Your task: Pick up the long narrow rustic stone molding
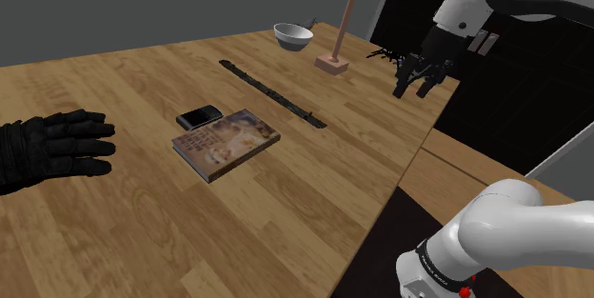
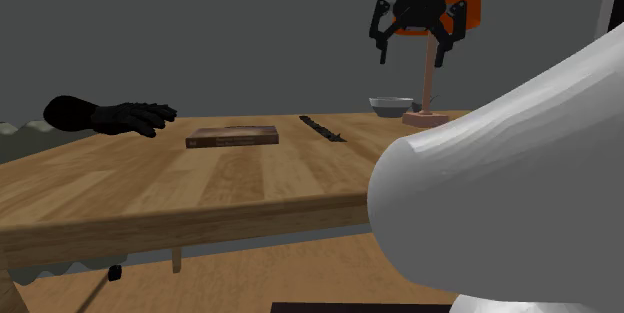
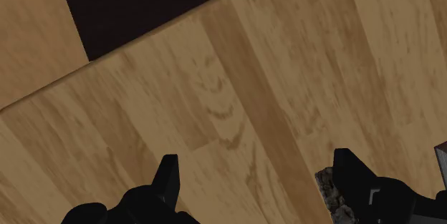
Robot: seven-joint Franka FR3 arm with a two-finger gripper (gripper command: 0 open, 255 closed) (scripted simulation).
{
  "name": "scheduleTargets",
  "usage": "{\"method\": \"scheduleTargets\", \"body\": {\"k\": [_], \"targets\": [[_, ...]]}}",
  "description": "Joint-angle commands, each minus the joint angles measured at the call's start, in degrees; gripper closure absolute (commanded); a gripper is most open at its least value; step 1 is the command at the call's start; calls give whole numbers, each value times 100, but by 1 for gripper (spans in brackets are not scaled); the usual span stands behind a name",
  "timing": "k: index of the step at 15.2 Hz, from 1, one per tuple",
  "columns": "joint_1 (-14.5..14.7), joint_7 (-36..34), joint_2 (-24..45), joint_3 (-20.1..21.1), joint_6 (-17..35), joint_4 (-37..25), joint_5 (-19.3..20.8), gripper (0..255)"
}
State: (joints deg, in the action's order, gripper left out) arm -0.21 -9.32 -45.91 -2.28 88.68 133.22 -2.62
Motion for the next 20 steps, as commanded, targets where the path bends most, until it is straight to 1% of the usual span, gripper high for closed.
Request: {"method": "scheduleTargets", "body": {"k": [1, 6, 11, 16, 20], "targets": [[0, 0, 0, 0, 0, 0, 0, 0], [173, 179, 1092, 68, 590, -443, -49, 0], [322, 351, 2200, 147, 1018, -1064, -87, 0], [449, 504, 3313, 243, 1277, -1859, -103, 0], [540, 606, 4209, 331, 1362, -2625, -88, 0]]}}
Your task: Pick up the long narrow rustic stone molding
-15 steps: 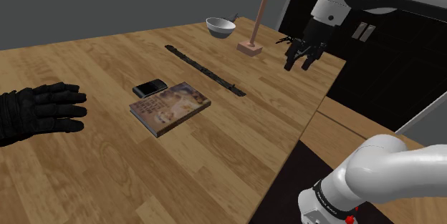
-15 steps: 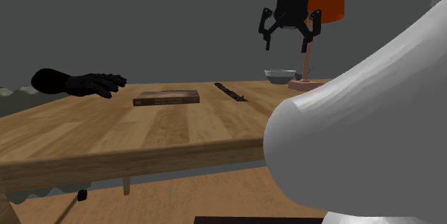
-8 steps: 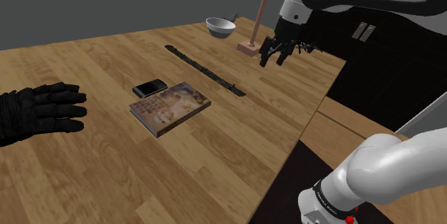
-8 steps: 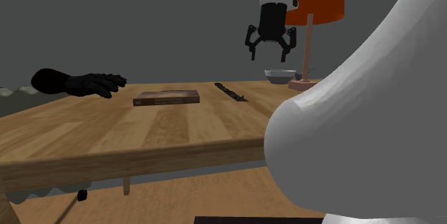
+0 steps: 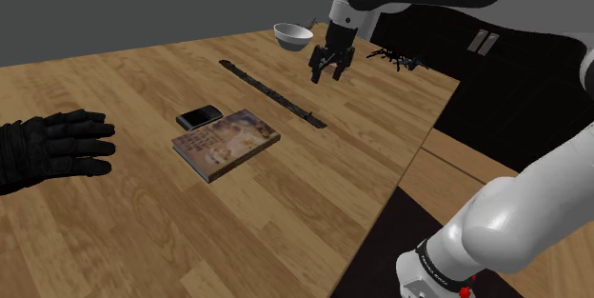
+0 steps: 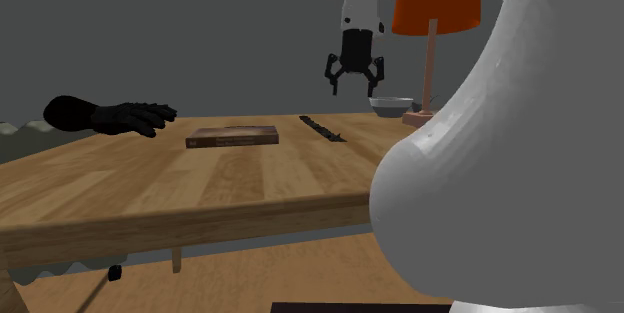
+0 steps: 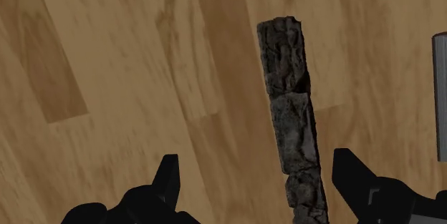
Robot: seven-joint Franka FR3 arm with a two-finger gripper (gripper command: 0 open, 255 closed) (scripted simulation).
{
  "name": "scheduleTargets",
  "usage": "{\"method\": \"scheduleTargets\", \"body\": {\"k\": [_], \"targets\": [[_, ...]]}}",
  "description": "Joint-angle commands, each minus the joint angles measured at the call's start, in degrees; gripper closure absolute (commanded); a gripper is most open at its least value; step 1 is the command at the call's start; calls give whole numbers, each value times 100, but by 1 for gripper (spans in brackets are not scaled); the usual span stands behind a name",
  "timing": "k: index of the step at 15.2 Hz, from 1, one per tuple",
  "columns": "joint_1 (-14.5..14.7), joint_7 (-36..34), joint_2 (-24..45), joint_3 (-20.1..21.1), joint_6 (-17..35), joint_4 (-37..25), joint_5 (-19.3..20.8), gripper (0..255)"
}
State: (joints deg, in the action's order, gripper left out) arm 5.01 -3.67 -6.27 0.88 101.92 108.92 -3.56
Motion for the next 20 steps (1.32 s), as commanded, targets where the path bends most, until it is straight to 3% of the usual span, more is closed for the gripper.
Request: {"method": "scheduleTargets", "body": {"k": [1, 8, 15, 20], "targets": [[40, 64, 472, 38, 42, -407, 13, 0], [217, 192, 2126, 199, -146, -2169, 125, 0], [465, 296, 3981, 313, -807, -4609, 303, 0], [456, 309, 3933, 310, -392, -4145, 298, 0]]}}
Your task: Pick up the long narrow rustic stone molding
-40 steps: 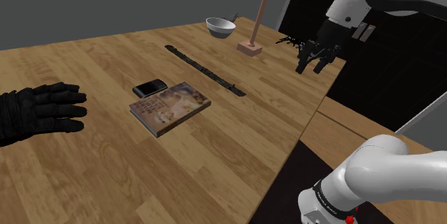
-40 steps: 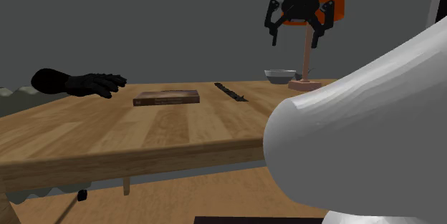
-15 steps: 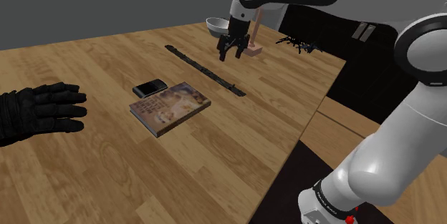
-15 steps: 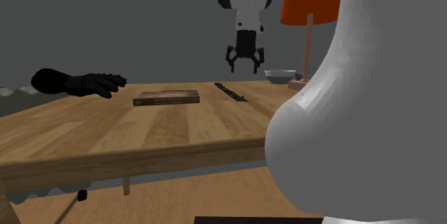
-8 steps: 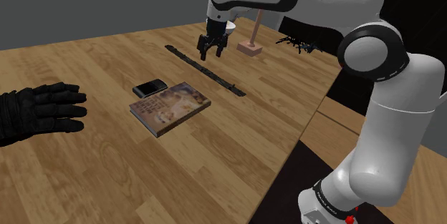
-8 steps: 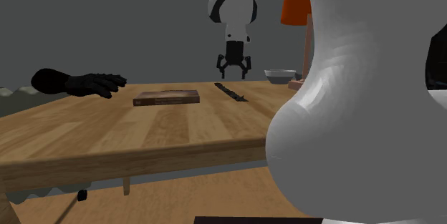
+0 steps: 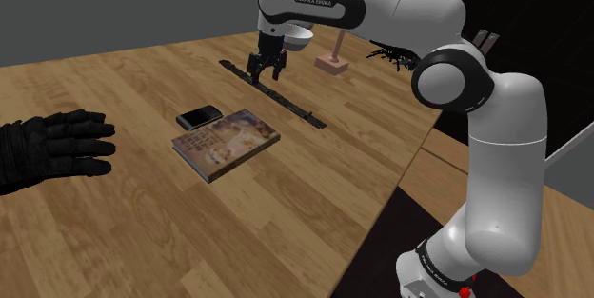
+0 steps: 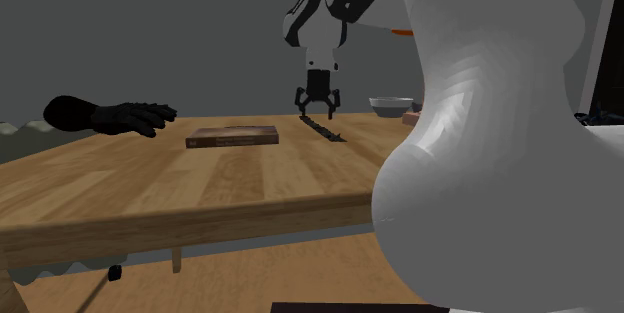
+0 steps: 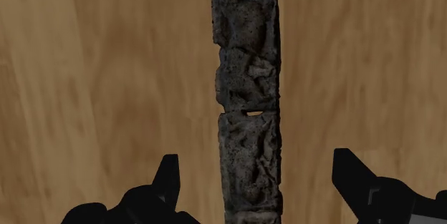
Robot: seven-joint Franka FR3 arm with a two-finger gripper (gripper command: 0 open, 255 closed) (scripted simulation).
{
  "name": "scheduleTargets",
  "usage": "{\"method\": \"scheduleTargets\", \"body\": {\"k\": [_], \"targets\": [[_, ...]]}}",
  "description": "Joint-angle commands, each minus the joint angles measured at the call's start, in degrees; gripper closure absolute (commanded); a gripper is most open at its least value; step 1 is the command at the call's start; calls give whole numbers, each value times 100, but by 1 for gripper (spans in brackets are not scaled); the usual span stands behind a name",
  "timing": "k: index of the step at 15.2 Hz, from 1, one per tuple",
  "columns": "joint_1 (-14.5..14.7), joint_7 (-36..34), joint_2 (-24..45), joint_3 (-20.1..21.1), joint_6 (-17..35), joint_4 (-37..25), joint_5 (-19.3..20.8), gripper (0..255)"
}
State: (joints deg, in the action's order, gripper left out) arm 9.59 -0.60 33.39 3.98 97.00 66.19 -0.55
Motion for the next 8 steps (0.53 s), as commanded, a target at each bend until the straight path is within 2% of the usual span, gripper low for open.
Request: {"method": "scheduleTargets", "body": {"k": [1, 4, 5, 8], "targets": [[-3, 4, -35, 0, 180, 211, -2, 0], [-5, 8, -37, 0, 302, 335, -3, 0], [-11, 15, -43, -2, 303, 343, -4, 255], [-8, 12, -41, -1, 301, 339, -3, 255]]}}
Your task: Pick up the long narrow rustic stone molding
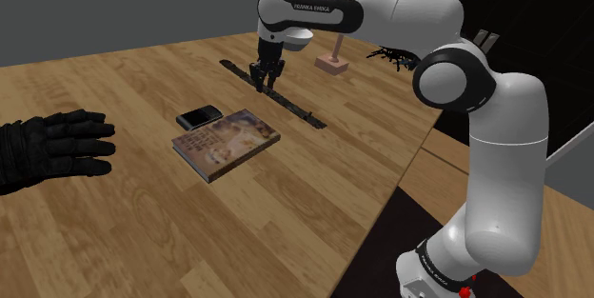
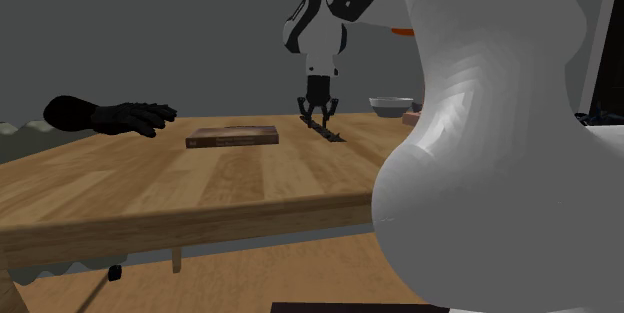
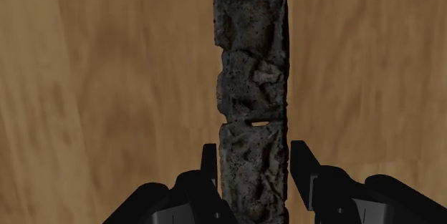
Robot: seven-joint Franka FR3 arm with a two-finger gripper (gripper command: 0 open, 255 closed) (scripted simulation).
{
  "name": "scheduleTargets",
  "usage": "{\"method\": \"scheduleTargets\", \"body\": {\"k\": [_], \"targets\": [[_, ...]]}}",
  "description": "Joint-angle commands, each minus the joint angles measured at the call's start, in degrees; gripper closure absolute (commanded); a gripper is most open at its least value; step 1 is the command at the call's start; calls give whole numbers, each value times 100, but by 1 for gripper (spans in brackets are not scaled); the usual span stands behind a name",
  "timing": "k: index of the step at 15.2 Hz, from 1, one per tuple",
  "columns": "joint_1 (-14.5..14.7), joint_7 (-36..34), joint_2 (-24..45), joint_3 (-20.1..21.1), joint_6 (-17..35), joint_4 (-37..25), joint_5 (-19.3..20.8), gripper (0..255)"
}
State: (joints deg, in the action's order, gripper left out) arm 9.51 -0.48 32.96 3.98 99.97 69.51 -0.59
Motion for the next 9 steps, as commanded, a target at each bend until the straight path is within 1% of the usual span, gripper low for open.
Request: {"method": "scheduleTargets", "body": {"k": [1, 6, 9], "targets": [[-1, 1, 4, -1, 3, 3, 1, 255], [2, -4, 6, 0, 4, 2, 1, 255], [6, -11, 12, 1, -230, -239, 2, 255]]}}
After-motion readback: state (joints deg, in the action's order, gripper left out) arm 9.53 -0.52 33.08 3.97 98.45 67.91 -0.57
